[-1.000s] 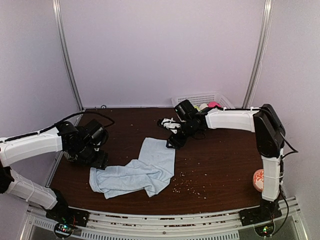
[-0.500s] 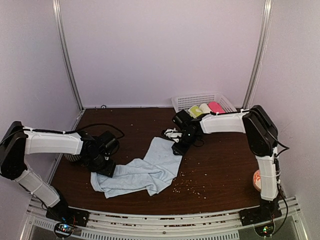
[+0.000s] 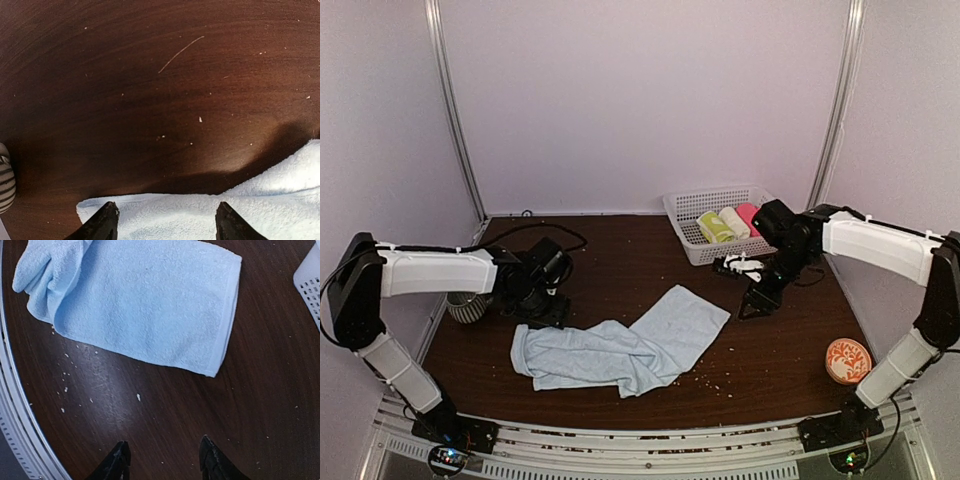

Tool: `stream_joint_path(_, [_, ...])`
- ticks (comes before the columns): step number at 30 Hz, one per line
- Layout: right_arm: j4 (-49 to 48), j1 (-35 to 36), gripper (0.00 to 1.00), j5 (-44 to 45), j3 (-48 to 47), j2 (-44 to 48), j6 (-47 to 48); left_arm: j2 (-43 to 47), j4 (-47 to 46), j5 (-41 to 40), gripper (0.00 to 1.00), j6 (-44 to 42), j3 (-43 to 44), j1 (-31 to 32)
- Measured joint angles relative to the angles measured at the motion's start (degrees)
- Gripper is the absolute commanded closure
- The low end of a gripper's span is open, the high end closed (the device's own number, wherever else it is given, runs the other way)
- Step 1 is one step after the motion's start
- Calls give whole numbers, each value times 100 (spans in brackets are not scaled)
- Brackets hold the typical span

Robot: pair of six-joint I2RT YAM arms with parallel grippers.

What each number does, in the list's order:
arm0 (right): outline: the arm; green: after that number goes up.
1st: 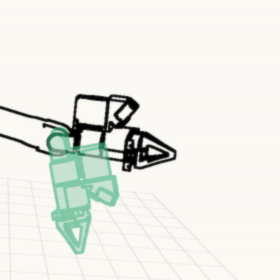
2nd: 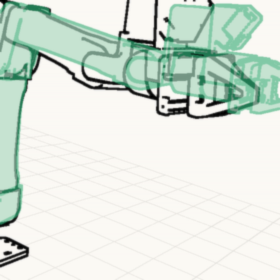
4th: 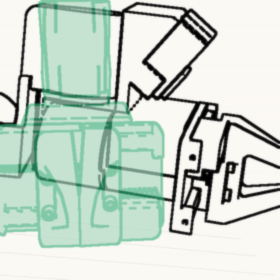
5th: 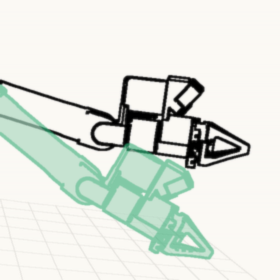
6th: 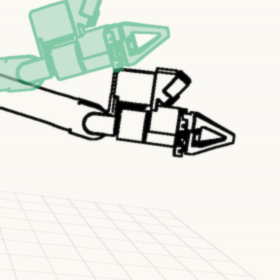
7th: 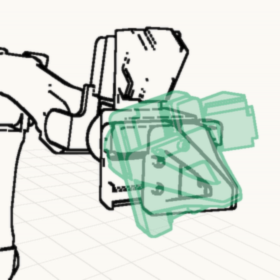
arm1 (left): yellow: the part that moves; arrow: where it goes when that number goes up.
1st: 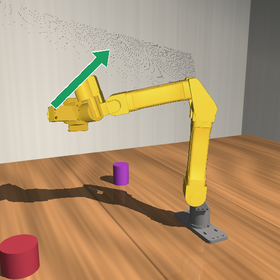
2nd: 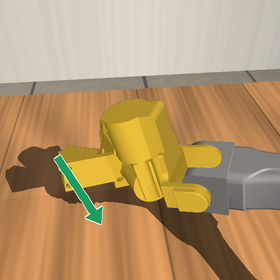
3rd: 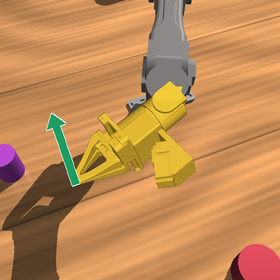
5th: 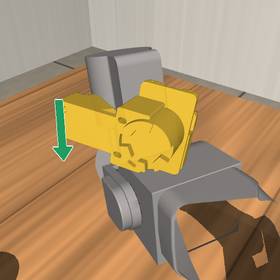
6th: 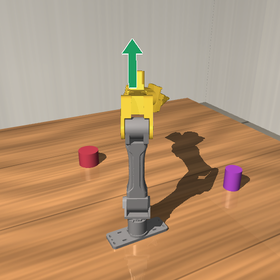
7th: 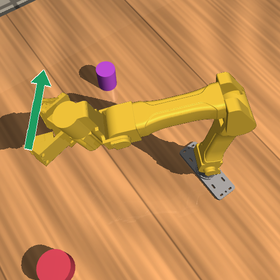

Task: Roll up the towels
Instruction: Adjust the towel at the center of the board, then pick up the towel from the center of the board.

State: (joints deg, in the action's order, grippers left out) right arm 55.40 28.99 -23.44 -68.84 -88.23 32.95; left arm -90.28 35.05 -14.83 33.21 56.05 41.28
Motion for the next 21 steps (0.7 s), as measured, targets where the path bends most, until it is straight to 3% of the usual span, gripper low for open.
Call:
stream_joint_path(4, [-555,-136,54,586,675,494,802,105,-74,-35,32,-59,-7,0])
stream_joint_path(8, [-1064,-133,53,997,951,70,1305,295,-118,-31,30,-57,-85,0])
stream_joint_path(21, [-1582,-133,57,684,-299,-1851,1051,599,-2,-295,24,181,-544,-22])
